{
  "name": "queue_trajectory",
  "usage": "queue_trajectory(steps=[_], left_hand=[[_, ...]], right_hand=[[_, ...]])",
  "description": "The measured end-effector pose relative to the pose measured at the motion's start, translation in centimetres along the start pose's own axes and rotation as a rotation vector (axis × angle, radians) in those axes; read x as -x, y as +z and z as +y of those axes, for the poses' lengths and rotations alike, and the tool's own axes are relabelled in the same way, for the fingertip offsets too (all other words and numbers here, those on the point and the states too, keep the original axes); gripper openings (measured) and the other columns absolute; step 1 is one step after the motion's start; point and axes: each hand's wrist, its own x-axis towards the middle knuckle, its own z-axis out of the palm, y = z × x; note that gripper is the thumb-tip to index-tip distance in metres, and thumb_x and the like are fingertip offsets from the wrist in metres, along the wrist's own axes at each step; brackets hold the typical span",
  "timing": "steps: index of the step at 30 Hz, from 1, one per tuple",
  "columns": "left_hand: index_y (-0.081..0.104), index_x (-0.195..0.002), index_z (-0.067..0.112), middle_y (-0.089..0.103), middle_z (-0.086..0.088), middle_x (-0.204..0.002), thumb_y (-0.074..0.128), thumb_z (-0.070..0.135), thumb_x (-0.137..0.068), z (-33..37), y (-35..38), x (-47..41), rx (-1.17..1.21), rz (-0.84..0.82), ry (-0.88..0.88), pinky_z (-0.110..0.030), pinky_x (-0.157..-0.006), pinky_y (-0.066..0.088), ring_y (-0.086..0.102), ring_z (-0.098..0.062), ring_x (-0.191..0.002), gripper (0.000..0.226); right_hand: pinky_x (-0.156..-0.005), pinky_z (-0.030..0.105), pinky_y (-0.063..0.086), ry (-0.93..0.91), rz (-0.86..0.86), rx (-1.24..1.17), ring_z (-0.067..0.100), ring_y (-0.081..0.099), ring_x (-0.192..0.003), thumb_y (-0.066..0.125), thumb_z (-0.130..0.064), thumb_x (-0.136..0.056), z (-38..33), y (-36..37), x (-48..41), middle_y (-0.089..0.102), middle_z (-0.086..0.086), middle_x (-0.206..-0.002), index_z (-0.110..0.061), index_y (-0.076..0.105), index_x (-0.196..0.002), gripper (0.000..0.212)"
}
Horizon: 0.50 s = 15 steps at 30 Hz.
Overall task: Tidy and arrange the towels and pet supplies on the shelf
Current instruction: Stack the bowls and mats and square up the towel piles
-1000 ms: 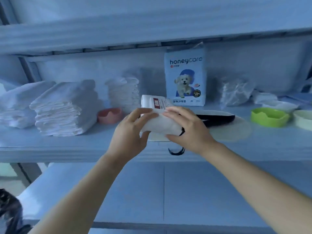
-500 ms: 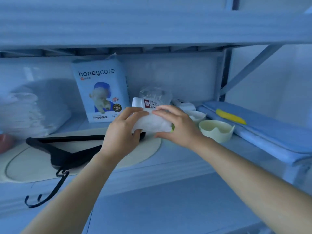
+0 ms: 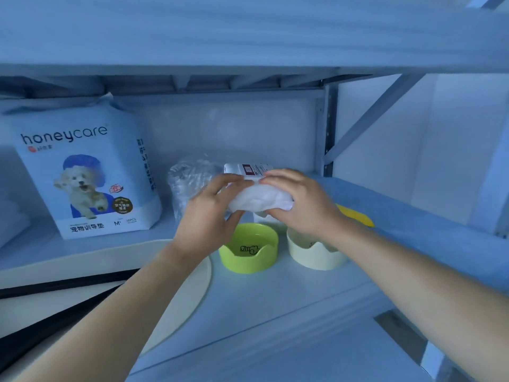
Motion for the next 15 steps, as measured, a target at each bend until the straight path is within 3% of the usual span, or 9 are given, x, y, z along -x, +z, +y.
queue_trajectory(steps=[8, 12, 15], left_hand=[[0.049, -0.125, 0.037, 0.051, 0.009, -0.124, 0.067, 0.041, -0.075, -5.3, 5.7, -5.6, 0.051, -0.081, 0.055, -0.036, -0.073, 0.056, 0.056, -0.011, -0.098, 0.054], [0.045, -0.130, 0.039, 0.045, 0.015, -0.128, 0.060, 0.052, -0.076, -6.5, 7.3, -7.1, 0.058, -0.152, 0.059, -0.037, -0.073, 0.055, 0.055, -0.009, -0.103, 0.058], [0.040, -0.133, 0.040, 0.042, 0.016, -0.129, 0.050, 0.050, -0.079, -6.9, 8.1, -8.0, 0.059, -0.190, 0.075, -0.035, -0.073, 0.055, 0.051, -0.006, -0.108, 0.056]], right_hand=[[-0.089, 0.019, 0.039, 0.016, 0.011, 0.073, 0.022, 0.063, -0.100, 0.069, -0.014, -0.066, 6.5, 0.9, -3.4, 0.068, 0.009, -0.111, -0.005, 0.069, -0.105, 0.040], [-0.090, 0.020, 0.039, 0.054, 0.005, 0.078, 0.025, 0.064, -0.102, 0.074, -0.009, -0.066, 8.8, 1.5, -4.1, 0.067, 0.009, -0.113, -0.005, 0.068, -0.107, 0.041], [-0.086, 0.016, 0.038, 0.050, -0.003, 0.097, 0.023, 0.065, -0.099, 0.073, -0.012, -0.066, 10.3, 1.8, -4.8, 0.069, 0.006, -0.110, -0.007, 0.068, -0.106, 0.040]])
